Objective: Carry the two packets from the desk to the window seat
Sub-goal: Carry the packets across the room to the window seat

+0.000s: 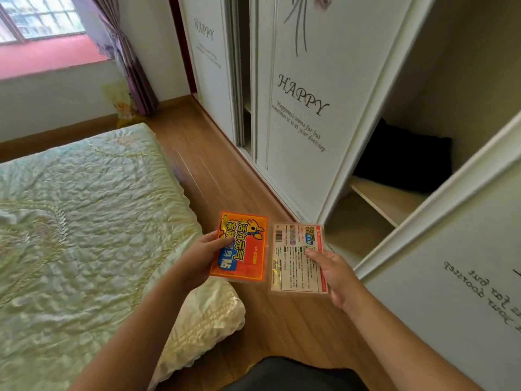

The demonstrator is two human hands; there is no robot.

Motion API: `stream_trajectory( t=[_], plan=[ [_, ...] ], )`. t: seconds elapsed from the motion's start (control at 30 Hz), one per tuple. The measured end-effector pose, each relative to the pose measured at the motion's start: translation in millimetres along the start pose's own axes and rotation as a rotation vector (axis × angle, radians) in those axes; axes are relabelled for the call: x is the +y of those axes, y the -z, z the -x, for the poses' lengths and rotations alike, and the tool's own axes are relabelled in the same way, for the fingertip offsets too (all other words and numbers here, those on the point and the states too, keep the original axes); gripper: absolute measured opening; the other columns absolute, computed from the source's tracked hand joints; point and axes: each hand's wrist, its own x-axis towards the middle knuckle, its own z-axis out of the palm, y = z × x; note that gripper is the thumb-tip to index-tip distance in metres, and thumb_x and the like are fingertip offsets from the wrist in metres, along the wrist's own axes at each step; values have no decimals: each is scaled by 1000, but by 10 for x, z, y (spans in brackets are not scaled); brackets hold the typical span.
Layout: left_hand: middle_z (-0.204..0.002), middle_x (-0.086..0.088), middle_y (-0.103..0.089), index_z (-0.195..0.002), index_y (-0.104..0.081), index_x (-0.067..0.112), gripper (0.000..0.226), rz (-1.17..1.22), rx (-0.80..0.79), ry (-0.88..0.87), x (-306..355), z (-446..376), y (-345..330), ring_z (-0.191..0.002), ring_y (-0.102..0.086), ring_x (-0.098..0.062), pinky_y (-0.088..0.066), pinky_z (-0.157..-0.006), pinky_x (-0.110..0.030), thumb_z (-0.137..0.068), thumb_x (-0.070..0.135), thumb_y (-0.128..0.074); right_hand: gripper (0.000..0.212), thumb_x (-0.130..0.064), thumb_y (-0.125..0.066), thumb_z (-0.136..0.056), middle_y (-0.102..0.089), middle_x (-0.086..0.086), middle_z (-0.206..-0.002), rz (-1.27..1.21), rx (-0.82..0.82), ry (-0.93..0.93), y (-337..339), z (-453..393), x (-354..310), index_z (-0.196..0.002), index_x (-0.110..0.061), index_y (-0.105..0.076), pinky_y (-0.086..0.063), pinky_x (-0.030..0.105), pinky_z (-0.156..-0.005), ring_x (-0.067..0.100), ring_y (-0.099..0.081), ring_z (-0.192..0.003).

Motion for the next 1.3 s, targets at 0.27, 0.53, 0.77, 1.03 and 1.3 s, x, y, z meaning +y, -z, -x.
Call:
stream_trajectory(
  t=[0.27,0.53,0.77,1.03,1.3],
  plan=[
    [-96,-14,-80,-108,-66,8,17,19,47,-32,370,-561,-3,-82,-77,-27,-63,-62,-36,-93,14,-61,16,-21,-53,-99,-79,6,-87,28,-31,8,-24,-753,-517,-103,-12,-66,-59,32,-60,24,-75,-82],
    [-96,-14,-80,-108,-66,11,26,84,144,-47,786,-1250,-278,-82,-77,-28,-63,-62,-37,-83,17,-69,19,-25,-54,-99,-79,9,-95,126,-119,15,192,-1725,-1171,-106,-14,-68,-61,34,-63,29,-75,-88],
    [-94,-15,-80,-108,-66,9,36,149,230,-91,1119,-1688,-515,-80,-77,-28,-62,-60,-37,-74,20,-71,21,-24,-54,-99,-77,13,-100,166,-210,-1,354,-2421,-1782,-109,-11,-67,-60,38,-69,30,-74,-91],
    [-94,-14,-79,-110,-65,8,21,204,312,-126,1355,-1942,-394,-80,-77,-27,-63,-62,-38,-90,12,-62,25,-23,-52,-100,-75,17,-107,162,-276,-31,144,-2951,-2053,-115,-8,-65,-60,46,-79,36,-72,-99],
    [-91,-12,-80,-109,-65,9,17,223,388,-178,1683,-2350,158,-77,-77,-26,-64,-62,-38,-93,10,-59,27,-23,-53,-100,-76,18,-108,216,-332,-32,-503,-3527,-2297,-116,-5,-65,-62,44,-77,35,-74,-97]
  ],
)
